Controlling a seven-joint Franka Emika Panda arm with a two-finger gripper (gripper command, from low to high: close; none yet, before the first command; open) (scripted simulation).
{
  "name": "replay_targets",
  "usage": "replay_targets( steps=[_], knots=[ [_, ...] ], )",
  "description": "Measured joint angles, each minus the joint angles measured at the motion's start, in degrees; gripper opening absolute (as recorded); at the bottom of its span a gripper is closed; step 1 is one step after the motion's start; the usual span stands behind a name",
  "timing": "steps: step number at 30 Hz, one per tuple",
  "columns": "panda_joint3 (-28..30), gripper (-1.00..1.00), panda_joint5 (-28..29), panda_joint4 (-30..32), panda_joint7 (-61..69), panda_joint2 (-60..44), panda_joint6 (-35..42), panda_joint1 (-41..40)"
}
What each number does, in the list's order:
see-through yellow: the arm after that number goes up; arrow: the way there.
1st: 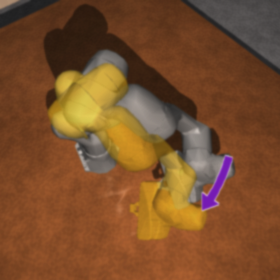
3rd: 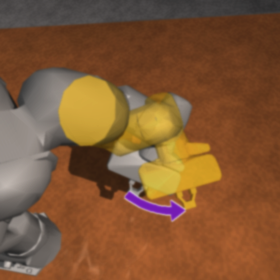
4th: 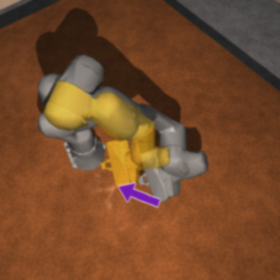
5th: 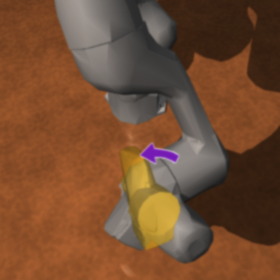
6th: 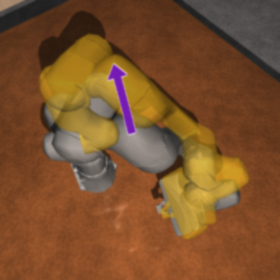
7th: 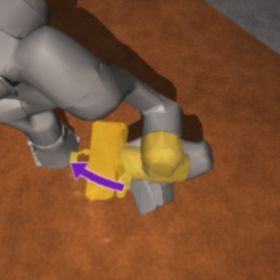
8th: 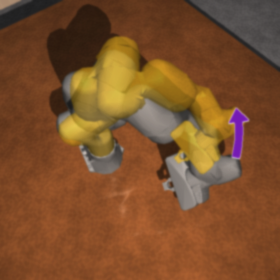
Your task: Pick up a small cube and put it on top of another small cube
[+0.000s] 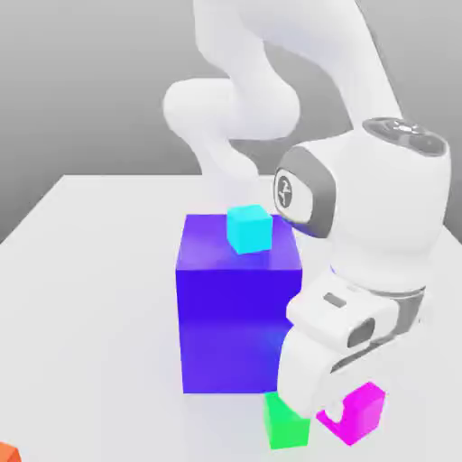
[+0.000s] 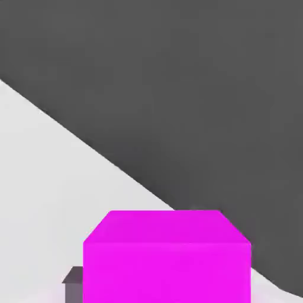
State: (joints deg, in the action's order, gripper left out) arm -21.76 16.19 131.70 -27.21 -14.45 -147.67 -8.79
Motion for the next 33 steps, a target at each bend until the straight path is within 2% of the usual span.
replay_targets(
  steps=[16, 33],
  knots=[
    [-4.6, -1.0, -2.6, 4.7, 41.1, 4.0, -1.2, -9.3],
    [-8.5, -1.0, -8.2, 9.7, 86.9, 7.9, -2.6, -18.2]
  ],
)
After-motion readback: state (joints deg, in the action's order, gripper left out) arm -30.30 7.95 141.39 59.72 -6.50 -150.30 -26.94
